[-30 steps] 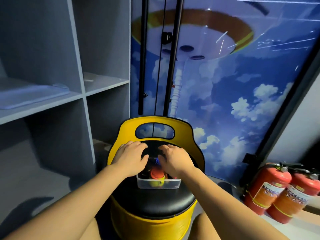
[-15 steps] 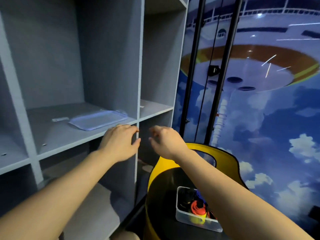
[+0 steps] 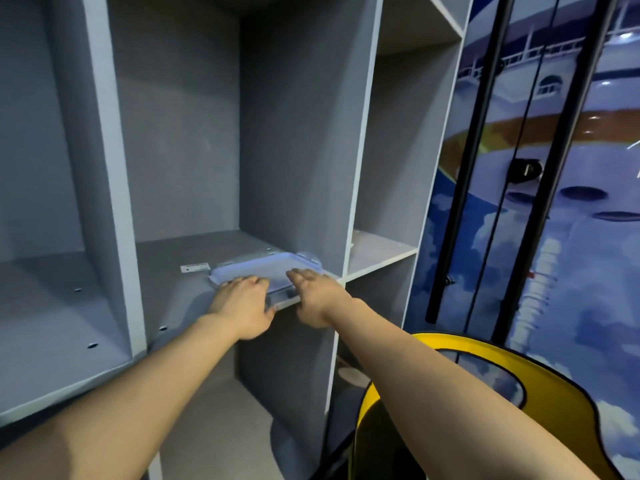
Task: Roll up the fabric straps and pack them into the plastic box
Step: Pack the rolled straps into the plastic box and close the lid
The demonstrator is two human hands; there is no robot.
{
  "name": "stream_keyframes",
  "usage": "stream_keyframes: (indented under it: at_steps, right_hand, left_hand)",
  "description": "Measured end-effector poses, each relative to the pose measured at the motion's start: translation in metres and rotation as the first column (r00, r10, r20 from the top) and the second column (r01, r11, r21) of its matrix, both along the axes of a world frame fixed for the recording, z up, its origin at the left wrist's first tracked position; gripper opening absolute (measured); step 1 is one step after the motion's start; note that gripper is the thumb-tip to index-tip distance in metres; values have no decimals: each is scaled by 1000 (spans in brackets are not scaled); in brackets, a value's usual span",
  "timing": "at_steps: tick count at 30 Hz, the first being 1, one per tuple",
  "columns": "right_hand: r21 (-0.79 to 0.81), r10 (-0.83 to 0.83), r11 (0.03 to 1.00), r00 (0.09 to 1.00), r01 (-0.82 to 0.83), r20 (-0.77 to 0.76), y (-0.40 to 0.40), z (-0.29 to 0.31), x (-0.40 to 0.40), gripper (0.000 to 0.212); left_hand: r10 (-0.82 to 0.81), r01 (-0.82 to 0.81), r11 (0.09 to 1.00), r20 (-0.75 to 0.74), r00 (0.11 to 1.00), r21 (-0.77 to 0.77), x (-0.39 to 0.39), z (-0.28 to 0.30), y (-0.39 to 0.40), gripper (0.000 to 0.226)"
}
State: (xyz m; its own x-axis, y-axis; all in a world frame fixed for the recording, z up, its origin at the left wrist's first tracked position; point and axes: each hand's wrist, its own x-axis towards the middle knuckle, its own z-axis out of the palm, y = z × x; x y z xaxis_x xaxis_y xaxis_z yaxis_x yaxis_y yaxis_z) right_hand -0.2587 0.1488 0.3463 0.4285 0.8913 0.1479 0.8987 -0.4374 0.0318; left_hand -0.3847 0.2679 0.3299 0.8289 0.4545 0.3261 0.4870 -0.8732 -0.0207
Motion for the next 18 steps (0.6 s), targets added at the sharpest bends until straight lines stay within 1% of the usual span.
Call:
stream_keyframes:
  at_steps: [3, 5, 7, 9, 13, 15, 17, 18]
  right_hand:
    - [-112, 5, 994, 1000, -5, -2, 21, -12, 8, 82]
    - [-122, 13, 992, 1000, -14, -10, 30, -18, 13, 80]
    - [-65, 28, 997, 1000, -27, 3, 35, -25, 16, 76]
    - [18, 52, 998, 998, -53, 43, 36, -31, 20, 66]
    - [118, 100, 987, 989, -113, 112, 32, -35, 19, 38]
    - [157, 111, 978, 981, -137, 160, 26, -33, 17, 35]
    - [225, 118, 960, 969, -168, 219, 16, -28, 15, 30]
    - [274, 117, 943, 959, -189, 258, 10, -25, 16, 25]
  left_hand:
    - [14, -12, 999, -49, 999, 44, 5, -6, 8, 44]
    - [12, -9, 998, -41, 999, 65, 9, -8, 13, 41]
    - [11, -10, 996, -12, 1000, 84, 11, -7, 15, 38]
    - [13, -13, 994, 2, 1000, 105, 11, -4, 12, 31]
    - [15, -5, 979, -45, 999, 203, 7, 1, -1, 24]
    - [6, 8, 967, -55, 998, 254, 1, 4, -6, 24]
    - [-22, 26, 957, -15, 1000, 289, -6, 10, -12, 26]
    - [-47, 37, 954, 28, 998, 298, -10, 14, -14, 27]
